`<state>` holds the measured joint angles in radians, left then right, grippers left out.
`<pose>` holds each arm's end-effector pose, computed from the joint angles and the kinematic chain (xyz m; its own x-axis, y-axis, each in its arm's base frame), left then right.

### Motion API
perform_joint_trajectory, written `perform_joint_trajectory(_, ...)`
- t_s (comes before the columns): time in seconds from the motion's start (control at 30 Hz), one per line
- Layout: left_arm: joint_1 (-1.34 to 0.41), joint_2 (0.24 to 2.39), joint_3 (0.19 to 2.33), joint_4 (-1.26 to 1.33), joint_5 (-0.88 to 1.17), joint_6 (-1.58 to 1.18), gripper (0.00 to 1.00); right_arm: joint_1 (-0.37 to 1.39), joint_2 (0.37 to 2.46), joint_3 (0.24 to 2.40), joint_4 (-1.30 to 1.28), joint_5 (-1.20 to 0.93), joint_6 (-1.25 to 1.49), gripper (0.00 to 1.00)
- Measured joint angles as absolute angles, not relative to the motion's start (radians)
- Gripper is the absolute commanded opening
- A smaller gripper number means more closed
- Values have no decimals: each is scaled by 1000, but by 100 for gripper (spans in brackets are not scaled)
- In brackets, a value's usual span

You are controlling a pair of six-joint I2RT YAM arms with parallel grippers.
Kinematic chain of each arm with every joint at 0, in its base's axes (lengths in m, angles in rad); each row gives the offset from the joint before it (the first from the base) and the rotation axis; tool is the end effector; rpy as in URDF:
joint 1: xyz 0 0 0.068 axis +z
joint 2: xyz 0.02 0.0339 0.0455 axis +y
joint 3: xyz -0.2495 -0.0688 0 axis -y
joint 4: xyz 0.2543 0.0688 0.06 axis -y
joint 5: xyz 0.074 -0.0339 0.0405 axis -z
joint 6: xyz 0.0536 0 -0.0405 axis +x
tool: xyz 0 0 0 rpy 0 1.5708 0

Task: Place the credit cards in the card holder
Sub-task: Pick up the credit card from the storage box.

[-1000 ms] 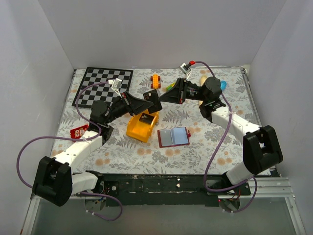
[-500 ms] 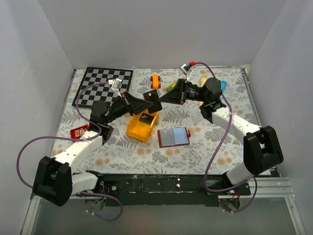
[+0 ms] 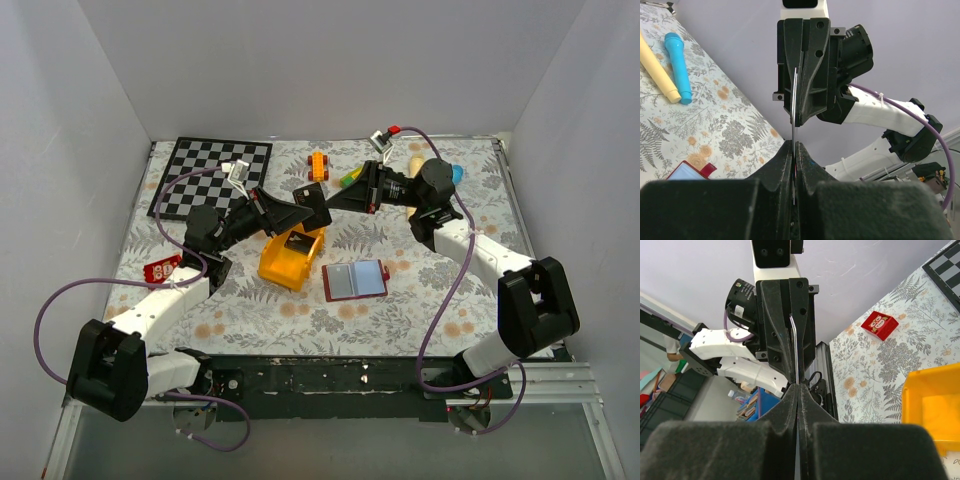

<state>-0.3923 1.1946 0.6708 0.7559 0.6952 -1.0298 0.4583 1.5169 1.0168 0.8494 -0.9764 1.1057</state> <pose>0.2554 -0.1428 0.2968 -0.6360 -0.4493 -0.6275 0.6300 0.1673 -0.7583 0.2998 0.1974 0.3289 -0.7078 0.2090 -0.6748 -0.6986 -0.0646 0.7126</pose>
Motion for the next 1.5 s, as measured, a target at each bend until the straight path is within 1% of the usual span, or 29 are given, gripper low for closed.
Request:
perform_joint_trajectory(0.03,-392,1195,671,756,695,-1030,0,458,1517,1017,851,-976,1108,1)
perform_joint_trajectory(0.1,-392,1195,671,757,695,-1030,6,458,1517,1017,857,-979,1114,1)
perform_joint_trajectory(0.2,-392,1195,671,763,695,-1030,18,458,1517,1017,867,-980,1122,1)
perform_joint_trajectory(0.33,-392,1195,671,756,693,-1030,21,458,1517,1017,883,-984,1127,1)
perform_joint_trajectory(0.47,-392,1195,671,756,692,-1032,20,455,1517,1017,893,-986,1127,1)
perform_joint_trajectory(0.57,-392,1195,670,756,691,-1033,17,451,1517,1017,893,-987,1127,1)
perform_joint_trajectory(0.73,-392,1195,670,756,691,-1033,5,447,1517,1017,894,-990,1129,1)
perform_joint_trajectory(0.83,-392,1195,670,759,692,-1034,0,446,1517,1017,894,-991,1130,1)
perform_joint_trajectory(1.2,-392,1197,670,764,692,-1033,0,435,1517,998,902,-991,1142,1)
perform_joint_trajectory(1.23,-392,1199,670,764,691,-1033,0,434,1517,998,902,-991,1144,2)
perform_joint_trajectory(1.37,-392,1205,670,765,691,-1033,0,433,1517,998,903,-993,1150,27)
perform_joint_trajectory(1.4,-392,1205,670,765,691,-1033,0,433,1517,997,907,-994,1150,31)
perform_joint_trajectory(1.5,-392,1207,670,764,690,-1033,0,433,1517,992,921,-996,1153,34)
